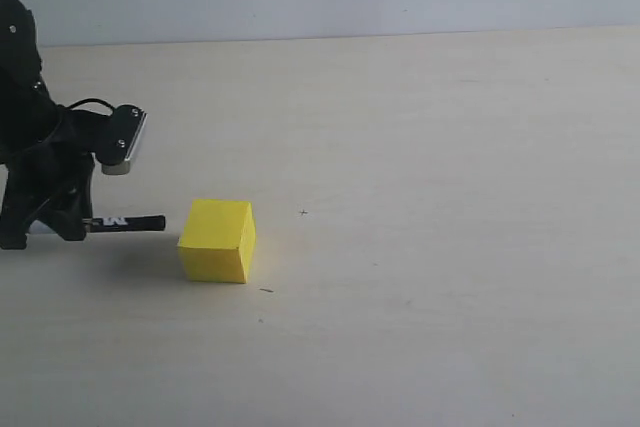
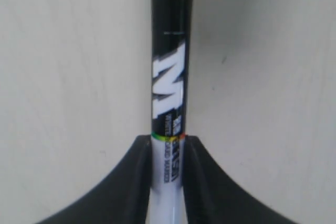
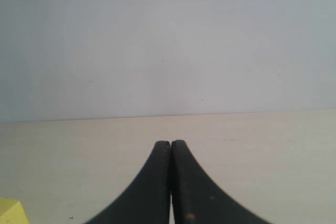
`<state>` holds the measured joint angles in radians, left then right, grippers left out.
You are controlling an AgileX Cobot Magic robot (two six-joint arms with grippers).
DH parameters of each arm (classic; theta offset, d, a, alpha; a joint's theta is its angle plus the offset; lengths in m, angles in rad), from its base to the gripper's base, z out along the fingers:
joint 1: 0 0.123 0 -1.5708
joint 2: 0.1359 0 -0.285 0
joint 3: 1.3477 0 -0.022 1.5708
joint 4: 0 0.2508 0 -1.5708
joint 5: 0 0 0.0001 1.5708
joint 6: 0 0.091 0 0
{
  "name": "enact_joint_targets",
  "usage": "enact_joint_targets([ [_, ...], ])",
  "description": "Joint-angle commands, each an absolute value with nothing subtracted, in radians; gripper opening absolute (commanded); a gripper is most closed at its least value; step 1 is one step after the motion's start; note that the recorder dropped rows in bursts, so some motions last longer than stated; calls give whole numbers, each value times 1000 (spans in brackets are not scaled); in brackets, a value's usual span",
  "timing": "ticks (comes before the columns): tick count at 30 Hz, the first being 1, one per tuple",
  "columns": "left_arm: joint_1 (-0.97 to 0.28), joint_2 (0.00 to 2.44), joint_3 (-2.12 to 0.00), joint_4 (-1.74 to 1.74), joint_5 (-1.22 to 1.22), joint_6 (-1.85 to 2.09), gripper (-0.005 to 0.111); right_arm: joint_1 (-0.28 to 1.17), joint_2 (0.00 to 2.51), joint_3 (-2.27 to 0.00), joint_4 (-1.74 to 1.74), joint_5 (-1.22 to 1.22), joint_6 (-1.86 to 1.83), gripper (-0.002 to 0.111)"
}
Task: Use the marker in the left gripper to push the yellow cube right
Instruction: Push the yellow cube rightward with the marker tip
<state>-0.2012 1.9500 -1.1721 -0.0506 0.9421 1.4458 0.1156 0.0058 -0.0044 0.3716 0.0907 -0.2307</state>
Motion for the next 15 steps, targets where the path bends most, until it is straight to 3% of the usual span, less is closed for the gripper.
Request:
enact_joint_targets([
  [1, -160, 1950, -1174, -40, 1040, 1431, 0, 117, 0, 0, 367, 88, -233, 0],
  [9, -202, 1950, -1174, -22, 1086, 1401, 0, 117, 0, 0, 367, 88, -233, 0],
  [15, -333, 1950, -1174, -84, 1005, 1352, 0, 117, 0, 0, 367, 88, -233, 0],
])
